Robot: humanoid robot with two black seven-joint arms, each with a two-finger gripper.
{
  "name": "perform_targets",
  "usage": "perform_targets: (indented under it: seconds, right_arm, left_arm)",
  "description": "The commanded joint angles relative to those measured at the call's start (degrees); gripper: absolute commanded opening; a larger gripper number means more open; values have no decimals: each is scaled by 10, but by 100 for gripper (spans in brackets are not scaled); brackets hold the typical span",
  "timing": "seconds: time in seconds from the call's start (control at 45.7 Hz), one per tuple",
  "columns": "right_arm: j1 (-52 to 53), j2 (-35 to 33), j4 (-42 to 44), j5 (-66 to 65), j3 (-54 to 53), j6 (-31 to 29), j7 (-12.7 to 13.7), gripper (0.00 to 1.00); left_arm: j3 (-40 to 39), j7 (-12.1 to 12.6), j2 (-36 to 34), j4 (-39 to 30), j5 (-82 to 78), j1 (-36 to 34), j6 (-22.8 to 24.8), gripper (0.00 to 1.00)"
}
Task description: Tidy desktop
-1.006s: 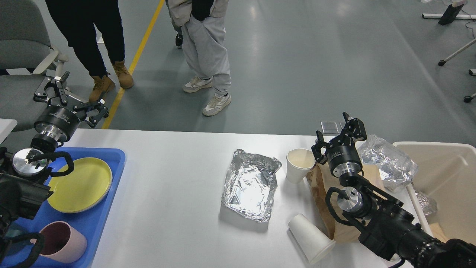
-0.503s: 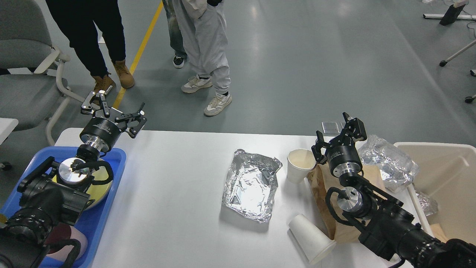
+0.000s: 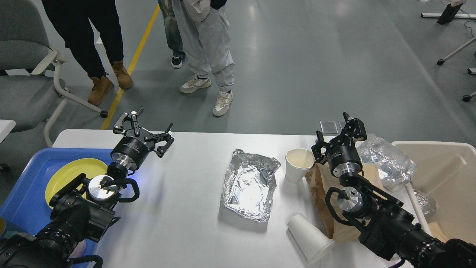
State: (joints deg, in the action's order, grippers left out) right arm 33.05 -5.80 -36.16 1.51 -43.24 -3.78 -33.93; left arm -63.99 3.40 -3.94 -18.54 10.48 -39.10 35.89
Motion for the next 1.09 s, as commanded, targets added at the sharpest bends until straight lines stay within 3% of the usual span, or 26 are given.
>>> perform_targets:
  seconds: [0.0,0.262,1.072]
  right_arm:
    - [0,0,0,0,0,0,0,100]
    - [0,0,0,0,0,0,0,100]
    - [0,0,-1,0,0,0,0,100]
  left_arm:
    - [-4,-6,10,0,1,9,3,96]
    - [-1,-42,12,0,1,26,51,96]
    - [-1,-42,12,0,2,26,56,96]
